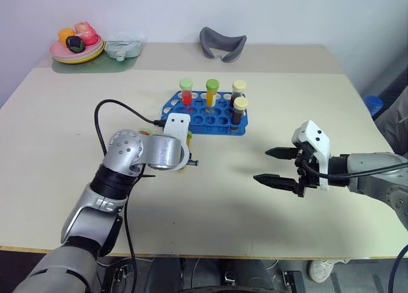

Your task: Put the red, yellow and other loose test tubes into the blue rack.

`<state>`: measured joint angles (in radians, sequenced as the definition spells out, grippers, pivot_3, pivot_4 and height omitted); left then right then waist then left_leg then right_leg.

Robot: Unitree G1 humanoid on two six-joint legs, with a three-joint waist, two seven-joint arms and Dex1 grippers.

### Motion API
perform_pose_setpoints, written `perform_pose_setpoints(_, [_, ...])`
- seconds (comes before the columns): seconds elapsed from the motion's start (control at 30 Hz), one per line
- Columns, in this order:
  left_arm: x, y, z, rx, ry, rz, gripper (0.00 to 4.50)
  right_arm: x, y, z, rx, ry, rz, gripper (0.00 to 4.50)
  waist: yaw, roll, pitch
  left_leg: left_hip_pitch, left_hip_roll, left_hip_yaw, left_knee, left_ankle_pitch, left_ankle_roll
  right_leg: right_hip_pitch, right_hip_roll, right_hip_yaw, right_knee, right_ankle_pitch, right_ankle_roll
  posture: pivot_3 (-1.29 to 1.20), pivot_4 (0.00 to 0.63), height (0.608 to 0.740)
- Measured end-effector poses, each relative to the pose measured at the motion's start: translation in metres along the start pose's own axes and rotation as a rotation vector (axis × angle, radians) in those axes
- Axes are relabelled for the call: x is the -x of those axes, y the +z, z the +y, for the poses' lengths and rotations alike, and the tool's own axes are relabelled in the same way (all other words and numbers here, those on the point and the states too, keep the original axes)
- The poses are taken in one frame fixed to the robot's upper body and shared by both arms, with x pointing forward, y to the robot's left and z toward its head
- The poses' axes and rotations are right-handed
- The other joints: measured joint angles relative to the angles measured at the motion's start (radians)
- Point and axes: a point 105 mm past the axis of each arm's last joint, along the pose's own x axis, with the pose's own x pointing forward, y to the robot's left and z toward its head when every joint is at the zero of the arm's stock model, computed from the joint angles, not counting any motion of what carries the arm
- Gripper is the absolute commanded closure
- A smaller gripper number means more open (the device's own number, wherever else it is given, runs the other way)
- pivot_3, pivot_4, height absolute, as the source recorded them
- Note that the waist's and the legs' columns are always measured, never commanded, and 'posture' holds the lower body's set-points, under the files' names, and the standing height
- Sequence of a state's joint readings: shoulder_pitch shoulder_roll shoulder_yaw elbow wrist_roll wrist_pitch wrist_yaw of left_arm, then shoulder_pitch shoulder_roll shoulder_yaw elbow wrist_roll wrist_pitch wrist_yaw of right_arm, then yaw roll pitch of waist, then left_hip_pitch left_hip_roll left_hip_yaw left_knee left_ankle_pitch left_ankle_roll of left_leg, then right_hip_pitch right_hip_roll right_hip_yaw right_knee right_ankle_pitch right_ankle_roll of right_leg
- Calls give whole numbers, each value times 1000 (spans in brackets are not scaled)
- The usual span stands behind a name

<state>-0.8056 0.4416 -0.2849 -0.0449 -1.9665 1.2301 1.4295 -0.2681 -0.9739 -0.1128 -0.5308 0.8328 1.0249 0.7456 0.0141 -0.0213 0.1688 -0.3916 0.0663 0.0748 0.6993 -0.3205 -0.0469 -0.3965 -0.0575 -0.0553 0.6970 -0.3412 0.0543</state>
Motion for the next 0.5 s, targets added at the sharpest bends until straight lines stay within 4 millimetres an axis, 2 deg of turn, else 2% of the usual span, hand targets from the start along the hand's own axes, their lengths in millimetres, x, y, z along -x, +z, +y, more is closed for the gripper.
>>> perform_pose_setpoints(0.13, [15,16,-15,-98,-96,-72,3610,-4,5,-2,22,17,-7,0,0,0,0,0,-1,0,0,0,0,0,-1,0,0,0,0,0,150,707])
perform_pose_setpoints(0.37, [24,16,1,-221,-88,-75,3610,-7,4,-7,22,23,-5,0,-2,1,4,0,0,0,-1,1,0,0,-1,0,0,0,0,0,150,707])
perform_pose_setpoints(0.5, [43,29,1,-320,-96,-252,3610,-8,5,-6,27,27,-12,0,0,1,6,0,-1,0,-2,1,0,0,-1,-1,-1,0,0,0,150,707])
